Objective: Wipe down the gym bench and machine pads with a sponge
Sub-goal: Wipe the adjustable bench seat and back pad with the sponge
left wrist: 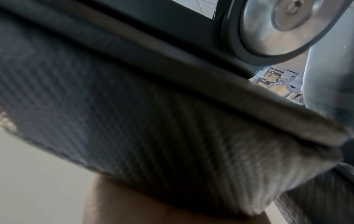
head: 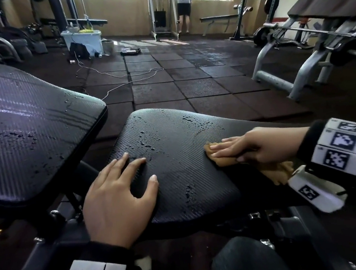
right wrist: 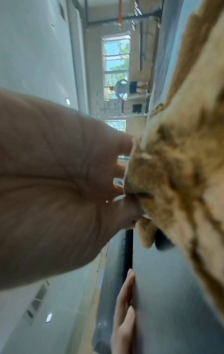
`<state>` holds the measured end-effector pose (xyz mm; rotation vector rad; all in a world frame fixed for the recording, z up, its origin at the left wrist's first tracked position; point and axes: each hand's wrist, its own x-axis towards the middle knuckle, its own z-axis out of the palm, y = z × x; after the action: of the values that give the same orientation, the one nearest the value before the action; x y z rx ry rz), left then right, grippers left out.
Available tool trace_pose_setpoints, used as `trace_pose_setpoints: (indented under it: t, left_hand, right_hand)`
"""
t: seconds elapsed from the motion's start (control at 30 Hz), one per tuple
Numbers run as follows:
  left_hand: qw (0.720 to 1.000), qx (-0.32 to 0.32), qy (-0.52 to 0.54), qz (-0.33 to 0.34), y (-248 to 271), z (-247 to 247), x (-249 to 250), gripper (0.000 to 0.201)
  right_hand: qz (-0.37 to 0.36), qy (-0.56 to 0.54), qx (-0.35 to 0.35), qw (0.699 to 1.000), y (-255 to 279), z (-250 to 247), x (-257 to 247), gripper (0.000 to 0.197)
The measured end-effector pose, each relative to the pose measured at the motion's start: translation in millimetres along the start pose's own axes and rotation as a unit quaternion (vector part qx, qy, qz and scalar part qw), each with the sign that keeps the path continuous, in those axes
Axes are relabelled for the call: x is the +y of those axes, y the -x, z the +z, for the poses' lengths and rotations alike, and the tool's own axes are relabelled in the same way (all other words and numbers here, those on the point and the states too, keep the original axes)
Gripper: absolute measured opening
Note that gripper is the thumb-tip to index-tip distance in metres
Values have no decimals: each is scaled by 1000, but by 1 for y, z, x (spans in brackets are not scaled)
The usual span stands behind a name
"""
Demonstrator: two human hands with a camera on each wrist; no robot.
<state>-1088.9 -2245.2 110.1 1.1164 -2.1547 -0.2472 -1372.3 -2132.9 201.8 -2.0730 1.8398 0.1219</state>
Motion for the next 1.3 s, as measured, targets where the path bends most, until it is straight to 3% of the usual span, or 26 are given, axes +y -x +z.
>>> trace_pose_setpoints:
  t: [0.13, 0.3, 0.47, 0.67, 0.87, 1.0, 1.07, 1.17, 1.3]
  left_hand:
    - [1000, 7, 5, 1, 1, 0, 1, 56]
    - [1000, 10, -3, -5, 1, 0, 3, 55]
    - [1000, 7, -4, -9, 0, -1, 4, 53]
    - [1000, 8, 1, -14, 0, -2, 3, 51]
    - [1000, 4, -1, -18, 0, -1, 4, 51]
    - [1000, 4, 0, -26, 0, -1, 5, 52]
    - [1000, 3, 1, -25, 0, 0, 5, 51]
    - [1000, 2, 0, -24, 0, -1, 5, 50]
    - [1000, 4, 1, -22, -1, -1, 5, 50]
  right_hand:
    - [59, 36, -7, 998, 15, 1, 28, 65]
    - [66, 63, -22, 996, 6, 1, 14, 59]
    - [111, 139, -73, 981, -37, -27, -7, 56]
    - [167, 155, -37, 973, -92, -49, 10, 51]
    - [239, 164, -36, 956, -66, -44, 41, 46]
    - [236, 155, -68, 957, -33, -33, 18, 48]
    - [197, 155, -77, 965, -30, -32, -2, 50]
    - [153, 168, -63, 972, -51, -31, -15, 49]
    - [185, 169, -23, 968, -89, -40, -5, 41]
